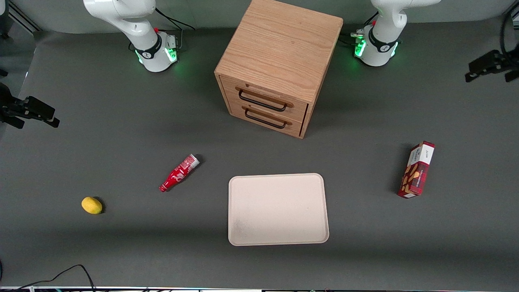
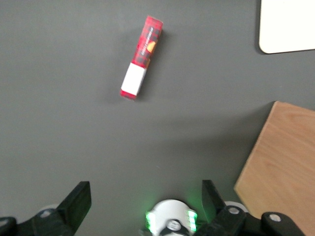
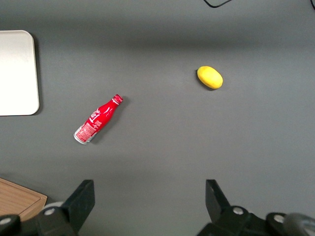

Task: Place red cookie box on tray
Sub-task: 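Lower the left gripper onto the red plaid cookie box and grasp it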

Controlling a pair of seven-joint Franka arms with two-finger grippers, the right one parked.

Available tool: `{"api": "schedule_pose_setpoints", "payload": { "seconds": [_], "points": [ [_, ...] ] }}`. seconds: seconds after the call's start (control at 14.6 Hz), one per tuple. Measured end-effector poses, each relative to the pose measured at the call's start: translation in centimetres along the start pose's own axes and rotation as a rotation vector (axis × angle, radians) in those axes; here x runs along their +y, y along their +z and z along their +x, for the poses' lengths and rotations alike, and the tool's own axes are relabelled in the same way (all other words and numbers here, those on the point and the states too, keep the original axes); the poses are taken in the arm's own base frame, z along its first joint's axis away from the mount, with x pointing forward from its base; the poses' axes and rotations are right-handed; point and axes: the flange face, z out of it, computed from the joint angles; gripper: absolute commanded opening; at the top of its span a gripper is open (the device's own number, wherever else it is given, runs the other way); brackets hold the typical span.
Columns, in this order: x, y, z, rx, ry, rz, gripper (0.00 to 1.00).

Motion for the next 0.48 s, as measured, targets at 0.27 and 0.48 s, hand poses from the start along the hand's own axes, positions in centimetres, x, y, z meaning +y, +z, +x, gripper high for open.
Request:
{"api": "schedule_pose_setpoints", "payload": {
  "seconds": [0.27,0.48],
  "points": [
    [-4.2,11.7,9.1,-0.081,0.216,-0.01,1.0],
    [-4.5,23.1,14.6,-0.129,0.313,-0.029,1.0]
  ]
}}
